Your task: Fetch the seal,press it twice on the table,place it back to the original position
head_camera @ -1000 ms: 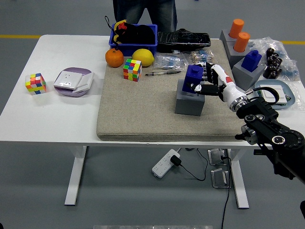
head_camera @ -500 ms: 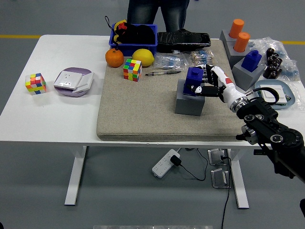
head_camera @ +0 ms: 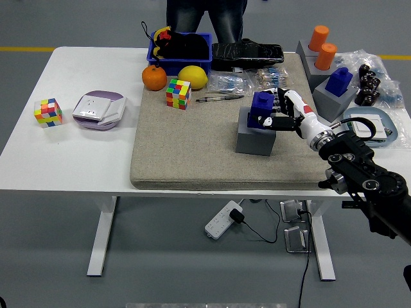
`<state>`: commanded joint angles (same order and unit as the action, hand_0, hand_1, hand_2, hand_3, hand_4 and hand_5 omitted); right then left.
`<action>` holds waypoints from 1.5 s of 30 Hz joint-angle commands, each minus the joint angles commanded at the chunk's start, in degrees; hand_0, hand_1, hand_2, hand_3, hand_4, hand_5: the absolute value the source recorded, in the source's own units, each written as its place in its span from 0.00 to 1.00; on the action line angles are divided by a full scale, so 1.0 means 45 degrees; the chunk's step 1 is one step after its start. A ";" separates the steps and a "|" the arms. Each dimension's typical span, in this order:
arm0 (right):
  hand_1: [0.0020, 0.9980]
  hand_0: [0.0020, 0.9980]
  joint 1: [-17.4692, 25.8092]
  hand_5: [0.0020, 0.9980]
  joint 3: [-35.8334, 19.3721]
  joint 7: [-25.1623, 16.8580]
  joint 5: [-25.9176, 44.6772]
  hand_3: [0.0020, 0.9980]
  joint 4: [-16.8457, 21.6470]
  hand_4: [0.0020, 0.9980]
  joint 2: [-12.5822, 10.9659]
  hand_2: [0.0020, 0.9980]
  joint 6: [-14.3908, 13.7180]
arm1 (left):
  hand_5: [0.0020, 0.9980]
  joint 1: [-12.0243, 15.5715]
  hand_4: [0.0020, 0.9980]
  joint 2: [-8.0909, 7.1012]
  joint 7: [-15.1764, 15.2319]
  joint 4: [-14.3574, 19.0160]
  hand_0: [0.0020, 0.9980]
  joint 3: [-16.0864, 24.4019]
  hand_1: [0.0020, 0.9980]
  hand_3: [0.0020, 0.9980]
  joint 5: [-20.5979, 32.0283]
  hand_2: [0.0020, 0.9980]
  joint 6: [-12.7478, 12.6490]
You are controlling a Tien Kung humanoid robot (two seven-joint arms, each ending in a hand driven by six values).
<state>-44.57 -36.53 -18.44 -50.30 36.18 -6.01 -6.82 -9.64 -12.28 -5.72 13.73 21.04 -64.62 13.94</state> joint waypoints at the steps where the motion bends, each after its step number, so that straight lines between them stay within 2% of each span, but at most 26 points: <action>1: 0.35 0.54 0.0000 0.00 0.0042 -0.0017 0.0023 0.37 -0.0022 0.63 0.0009 0.36 0.0006 | 0.35 0.0001 0.71 0.0004 0.0004 0.0003 0.82 0.0007 0.79 0.81 -0.0002 0.75 -0.0001; 15: 0.36 0.55 -0.0017 0.00 0.0526 -0.0156 0.0191 0.37 -0.0187 0.63 0.0080 0.36 0.0057 | 0.35 -0.0001 0.71 0.0021 0.0016 0.0004 0.82 -0.0025 0.79 0.82 -0.0019 0.75 0.0013; 31: 0.36 0.55 -0.0500 0.00 0.1054 -0.0298 0.0235 0.37 -0.0031 0.64 0.0015 0.36 0.0226 | 0.35 -0.0040 0.71 0.0008 0.0015 0.0008 0.82 -0.0041 0.79 0.82 0.0001 0.75 0.0056; 45: 0.38 0.56 -0.0731 0.00 0.1313 -0.0215 0.0103 0.38 0.0070 0.64 -0.0216 0.37 0.0374 | 0.35 -0.0039 0.71 0.0014 0.0016 0.0017 0.82 -0.0028 0.79 0.81 -0.0013 0.75 0.0057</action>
<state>-47.86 -30.62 -19.41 -49.84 36.50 -6.98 -5.14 -9.81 -12.21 -5.65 13.81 20.92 -64.67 14.20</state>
